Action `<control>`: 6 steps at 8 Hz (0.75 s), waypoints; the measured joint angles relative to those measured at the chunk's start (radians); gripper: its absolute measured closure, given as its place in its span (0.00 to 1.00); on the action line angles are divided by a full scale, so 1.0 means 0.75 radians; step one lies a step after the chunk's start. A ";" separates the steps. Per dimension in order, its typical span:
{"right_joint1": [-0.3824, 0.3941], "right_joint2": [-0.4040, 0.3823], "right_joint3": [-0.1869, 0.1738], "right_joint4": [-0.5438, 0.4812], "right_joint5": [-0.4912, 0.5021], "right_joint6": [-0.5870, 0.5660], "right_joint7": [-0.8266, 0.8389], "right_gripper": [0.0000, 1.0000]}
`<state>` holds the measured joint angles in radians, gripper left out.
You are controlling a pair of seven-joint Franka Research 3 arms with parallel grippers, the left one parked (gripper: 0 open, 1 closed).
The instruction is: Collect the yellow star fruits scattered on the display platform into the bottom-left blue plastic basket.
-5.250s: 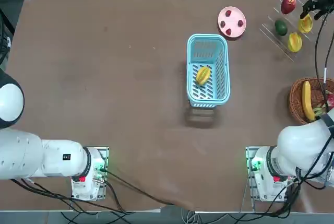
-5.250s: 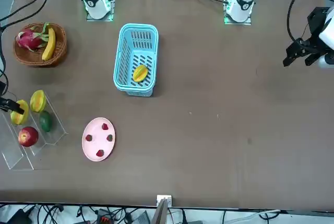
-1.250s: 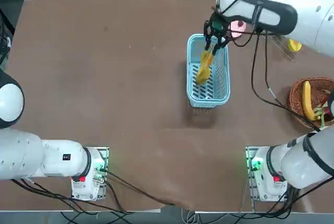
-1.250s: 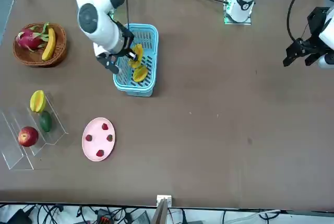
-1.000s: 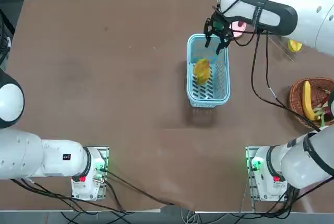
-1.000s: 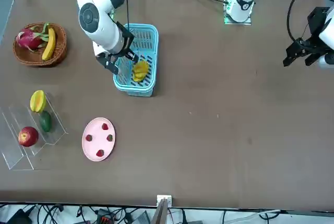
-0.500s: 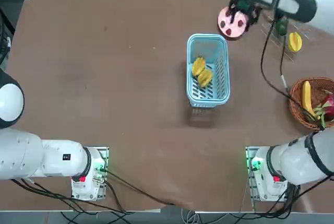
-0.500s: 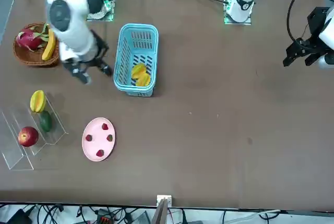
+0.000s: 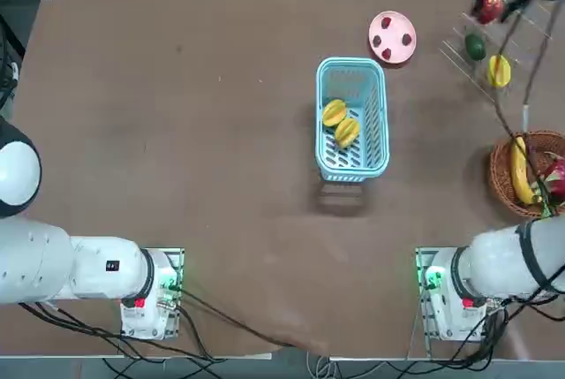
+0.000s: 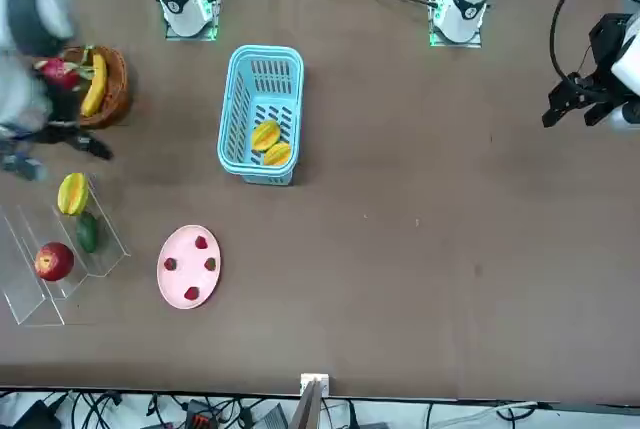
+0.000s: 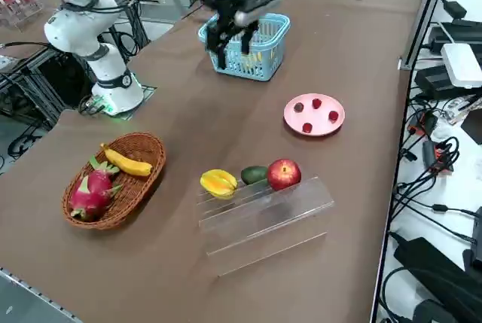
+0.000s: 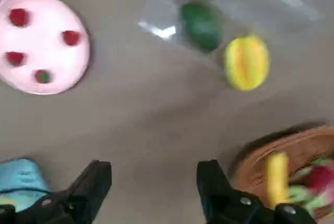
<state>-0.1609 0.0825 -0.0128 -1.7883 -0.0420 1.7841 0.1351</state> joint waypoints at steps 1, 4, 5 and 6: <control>-0.136 0.030 -0.002 0.011 0.001 0.030 -0.205 0.00; -0.350 0.214 -0.001 0.030 0.002 0.299 -0.526 0.00; -0.355 0.281 0.004 0.031 0.002 0.390 -0.545 0.00; -0.356 0.339 0.012 0.032 0.001 0.449 -0.558 0.00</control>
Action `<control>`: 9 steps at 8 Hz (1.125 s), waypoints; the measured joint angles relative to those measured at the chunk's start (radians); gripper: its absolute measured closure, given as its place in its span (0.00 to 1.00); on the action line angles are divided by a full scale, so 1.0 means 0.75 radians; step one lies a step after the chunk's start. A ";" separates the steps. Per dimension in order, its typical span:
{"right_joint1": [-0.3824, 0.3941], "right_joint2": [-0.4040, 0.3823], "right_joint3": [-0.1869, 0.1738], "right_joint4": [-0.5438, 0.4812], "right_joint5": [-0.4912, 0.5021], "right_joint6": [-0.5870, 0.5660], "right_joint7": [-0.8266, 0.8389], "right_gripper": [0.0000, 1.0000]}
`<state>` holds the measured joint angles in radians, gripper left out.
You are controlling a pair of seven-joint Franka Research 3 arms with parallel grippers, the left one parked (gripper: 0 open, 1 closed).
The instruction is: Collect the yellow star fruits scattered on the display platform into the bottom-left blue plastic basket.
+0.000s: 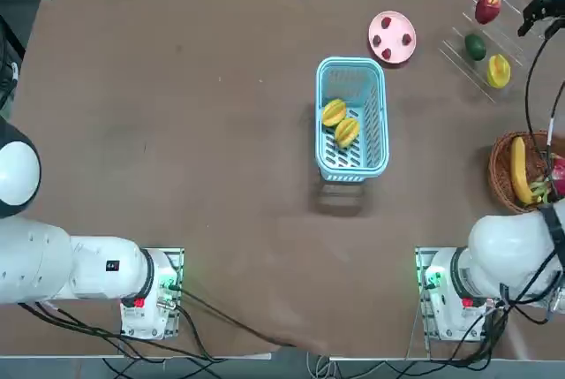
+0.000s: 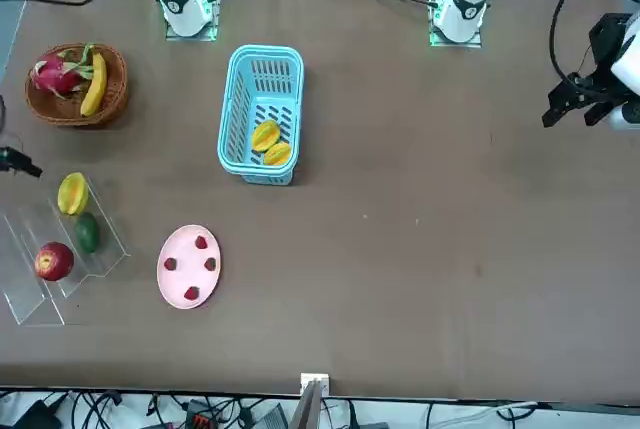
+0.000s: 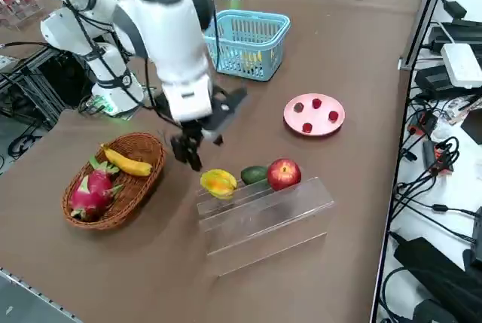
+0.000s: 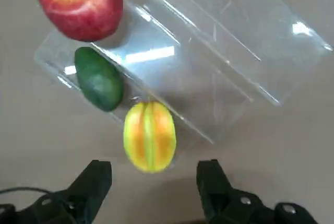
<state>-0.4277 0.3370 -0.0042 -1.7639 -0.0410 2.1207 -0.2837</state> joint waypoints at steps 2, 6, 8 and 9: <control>-0.002 0.080 0.003 -0.005 0.000 0.085 -0.013 0.00; -0.004 0.121 0.005 -0.036 0.040 0.187 -0.013 0.00; -0.006 0.121 0.005 -0.063 0.053 0.197 -0.011 0.00; -0.012 0.120 0.005 -0.079 0.053 0.200 -0.011 0.00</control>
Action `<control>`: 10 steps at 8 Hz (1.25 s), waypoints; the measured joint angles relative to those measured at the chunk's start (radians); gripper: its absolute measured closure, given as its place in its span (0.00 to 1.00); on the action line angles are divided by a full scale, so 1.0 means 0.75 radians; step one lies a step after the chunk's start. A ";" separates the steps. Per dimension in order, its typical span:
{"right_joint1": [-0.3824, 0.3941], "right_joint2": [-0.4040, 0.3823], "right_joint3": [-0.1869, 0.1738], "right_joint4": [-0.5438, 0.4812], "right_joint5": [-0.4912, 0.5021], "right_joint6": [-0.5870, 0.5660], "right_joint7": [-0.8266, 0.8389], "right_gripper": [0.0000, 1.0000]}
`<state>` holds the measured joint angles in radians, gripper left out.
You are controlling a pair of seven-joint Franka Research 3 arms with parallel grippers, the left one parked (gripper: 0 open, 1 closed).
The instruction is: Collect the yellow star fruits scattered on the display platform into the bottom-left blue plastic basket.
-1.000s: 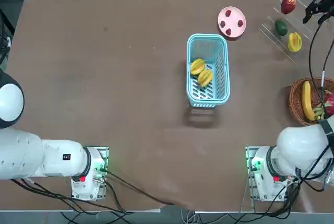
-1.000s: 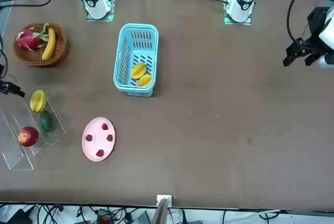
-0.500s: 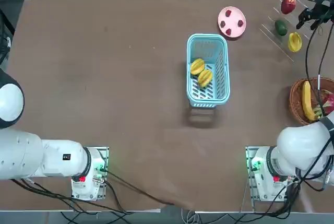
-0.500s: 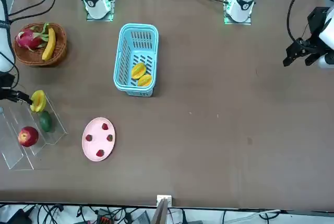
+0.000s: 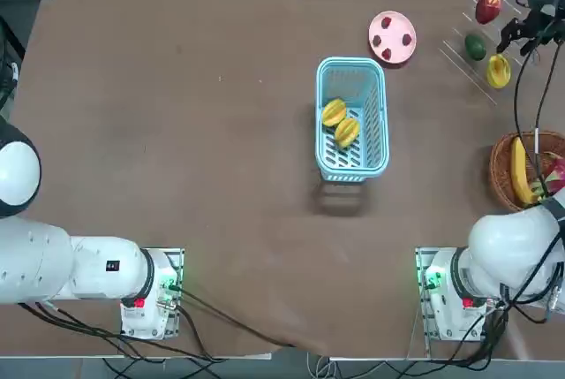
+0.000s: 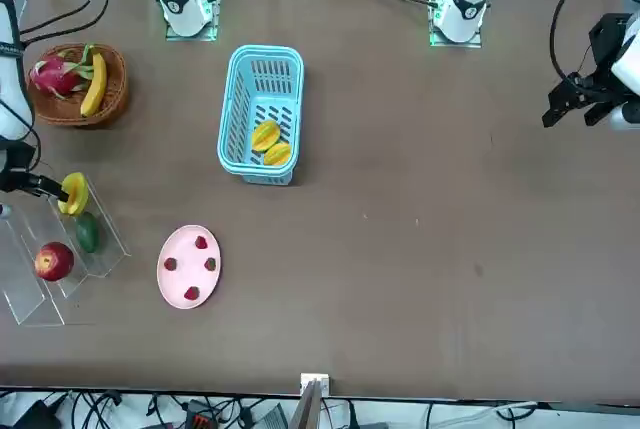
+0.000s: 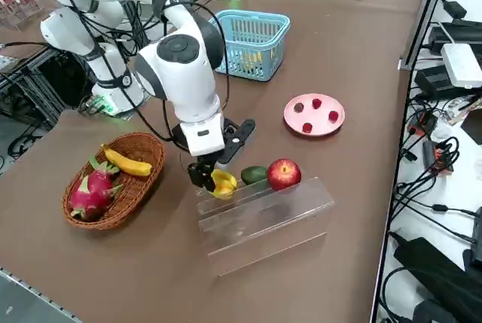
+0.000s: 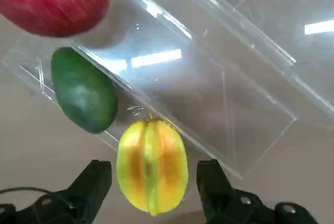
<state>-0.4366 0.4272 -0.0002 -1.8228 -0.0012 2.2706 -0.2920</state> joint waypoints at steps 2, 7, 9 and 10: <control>-0.024 0.000 0.000 -0.036 0.000 0.005 -0.001 0.00; -0.033 -0.002 0.011 -0.116 0.001 0.130 -0.001 0.00; -0.033 -0.002 0.018 -0.116 0.002 0.134 0.000 0.02; -0.033 -0.002 0.018 -0.116 0.002 0.136 0.000 0.03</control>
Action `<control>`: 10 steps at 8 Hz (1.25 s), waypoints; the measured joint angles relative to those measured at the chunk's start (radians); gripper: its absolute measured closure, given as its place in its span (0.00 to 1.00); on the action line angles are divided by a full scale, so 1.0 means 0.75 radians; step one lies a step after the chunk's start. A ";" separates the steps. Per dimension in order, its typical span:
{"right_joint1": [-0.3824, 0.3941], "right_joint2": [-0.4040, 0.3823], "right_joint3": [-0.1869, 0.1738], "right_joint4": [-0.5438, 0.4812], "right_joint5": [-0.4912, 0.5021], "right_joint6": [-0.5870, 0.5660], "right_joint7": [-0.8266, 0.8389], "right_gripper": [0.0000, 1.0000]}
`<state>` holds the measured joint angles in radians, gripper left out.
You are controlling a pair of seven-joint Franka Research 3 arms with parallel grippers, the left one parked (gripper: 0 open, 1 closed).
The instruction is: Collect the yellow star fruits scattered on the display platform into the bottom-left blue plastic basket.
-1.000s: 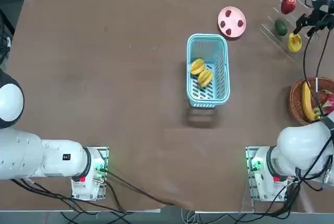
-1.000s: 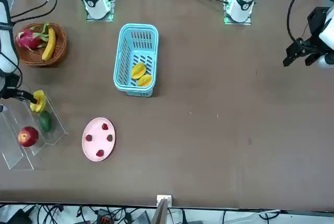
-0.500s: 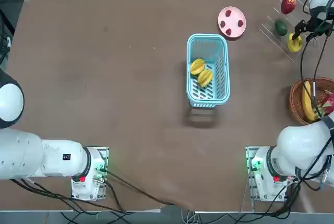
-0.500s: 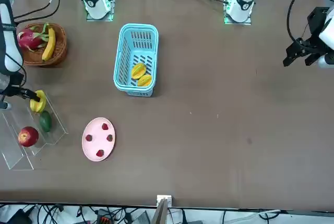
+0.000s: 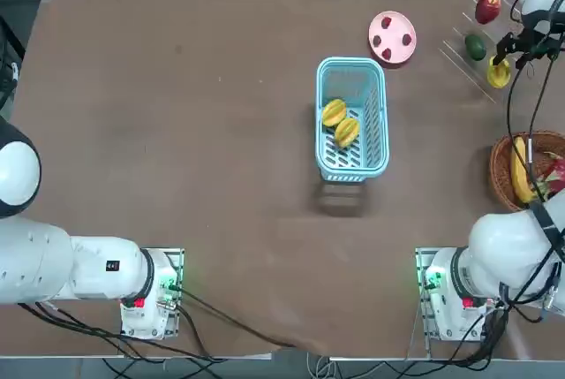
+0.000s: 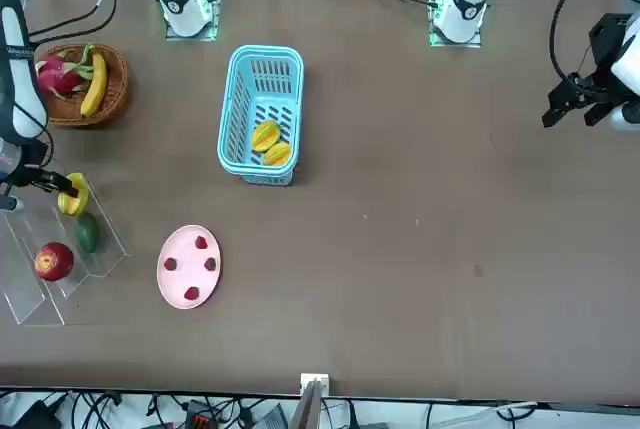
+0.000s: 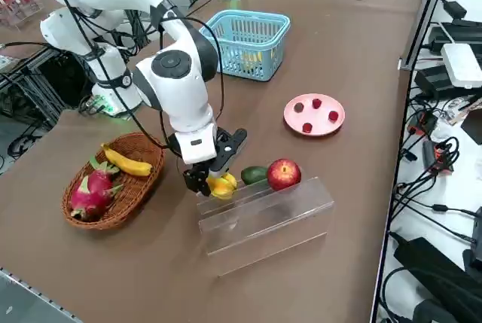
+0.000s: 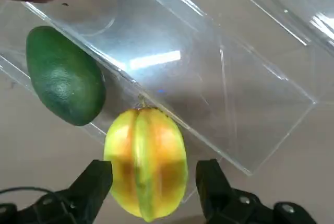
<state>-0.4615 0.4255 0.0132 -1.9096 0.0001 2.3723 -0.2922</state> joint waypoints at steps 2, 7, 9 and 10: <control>0.000 0.000 0.000 -0.002 0.000 0.004 0.000 0.09; 0.000 0.000 0.000 -0.015 0.001 0.004 0.000 0.40; -0.001 -0.013 0.000 -0.016 0.003 -0.002 0.000 0.69; -0.001 -0.016 0.002 -0.018 0.005 -0.005 0.000 0.79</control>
<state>-0.4622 0.4136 0.0151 -1.9232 0.0037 2.3688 -0.2921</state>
